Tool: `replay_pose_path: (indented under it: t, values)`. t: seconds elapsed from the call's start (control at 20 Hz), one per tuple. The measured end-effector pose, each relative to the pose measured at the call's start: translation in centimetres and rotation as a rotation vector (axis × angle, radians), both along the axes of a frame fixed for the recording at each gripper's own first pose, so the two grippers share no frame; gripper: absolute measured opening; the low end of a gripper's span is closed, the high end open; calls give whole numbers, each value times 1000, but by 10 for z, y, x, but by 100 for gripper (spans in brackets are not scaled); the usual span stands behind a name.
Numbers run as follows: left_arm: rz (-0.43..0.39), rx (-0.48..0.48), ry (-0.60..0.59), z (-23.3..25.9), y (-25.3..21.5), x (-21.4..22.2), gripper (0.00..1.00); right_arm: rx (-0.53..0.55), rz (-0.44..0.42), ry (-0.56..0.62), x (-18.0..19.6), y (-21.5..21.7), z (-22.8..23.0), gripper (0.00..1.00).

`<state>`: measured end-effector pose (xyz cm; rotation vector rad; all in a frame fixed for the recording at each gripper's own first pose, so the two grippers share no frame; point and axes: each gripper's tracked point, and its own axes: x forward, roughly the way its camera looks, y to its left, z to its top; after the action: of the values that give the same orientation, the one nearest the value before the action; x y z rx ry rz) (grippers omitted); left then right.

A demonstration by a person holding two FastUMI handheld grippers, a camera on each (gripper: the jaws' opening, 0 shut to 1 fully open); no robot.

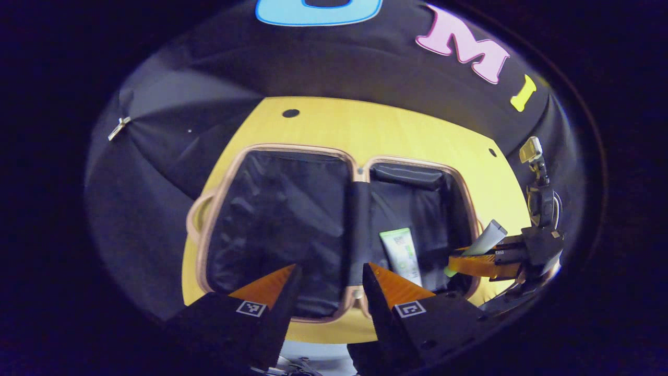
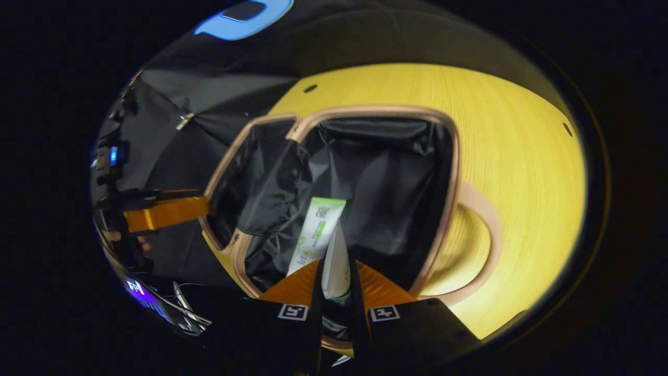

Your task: First open the suitcase, pack the skin care products into it, and then close the suitcase.

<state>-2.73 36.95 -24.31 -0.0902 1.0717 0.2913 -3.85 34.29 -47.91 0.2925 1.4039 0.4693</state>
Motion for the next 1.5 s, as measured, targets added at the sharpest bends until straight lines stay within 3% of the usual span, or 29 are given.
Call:
replay_pose_path:
  t: [0.05, 0.1, 0.15, 0.25, 0.4, 0.5, 0.7, 0.9, 1.15, 1.2, 1.25, 1.3, 1.35, 1.5]
  values:
    - [54, -26, -18, 9, 12, -7, 77, -31, -8, 18, -3, 1, -10, 23]
    - [103, -63, -41, 19, 22, -12, 78, -76, -20, 15, -3, -2, -21, 29]
    - [144, -83, -63, 31, 34, -15, 78, -102, -33, 9, -2, -4, -26, 30]
    - [202, -52, -94, 55, 66, -24, 78, -63, -83, 6, 2, 11, -22, 39]
    - [275, 25, -100, 55, 109, -25, 78, -36, -109, -96, 15, 16, 5, 90]
    - [322, 16, -136, 60, 135, -20, 78, -16, -126, -182, 21, 14, 27, 97]
    - [437, -22, -173, 50, 184, 3, 78, 19, -203, -303, 35, -9, 72, 96]
    - [517, -75, -46, 8, 224, 9, 78, -29, -284, -345, 36, -55, 100, 96]
    - [548, -189, 77, -46, 214, 15, 78, -102, -366, -331, 16, -101, 105, 96]
    - [553, -136, 145, -57, 221, 4, 77, -114, -369, -322, 12, -106, 103, 96]
    - [518, -103, 149, -55, 225, 11, 69, -118, -369, -315, 10, -108, 101, 96]
    - [477, -128, 139, -46, 215, 17, 46, -121, -371, -311, 8, -110, 100, 96]
    - [448, -95, 150, -67, 214, 18, 23, -121, -379, -305, 7, -111, 100, 96]
    - [380, -70, 73, -35, 206, 31, 17, -78, -384, -323, 8, -97, 111, 96]
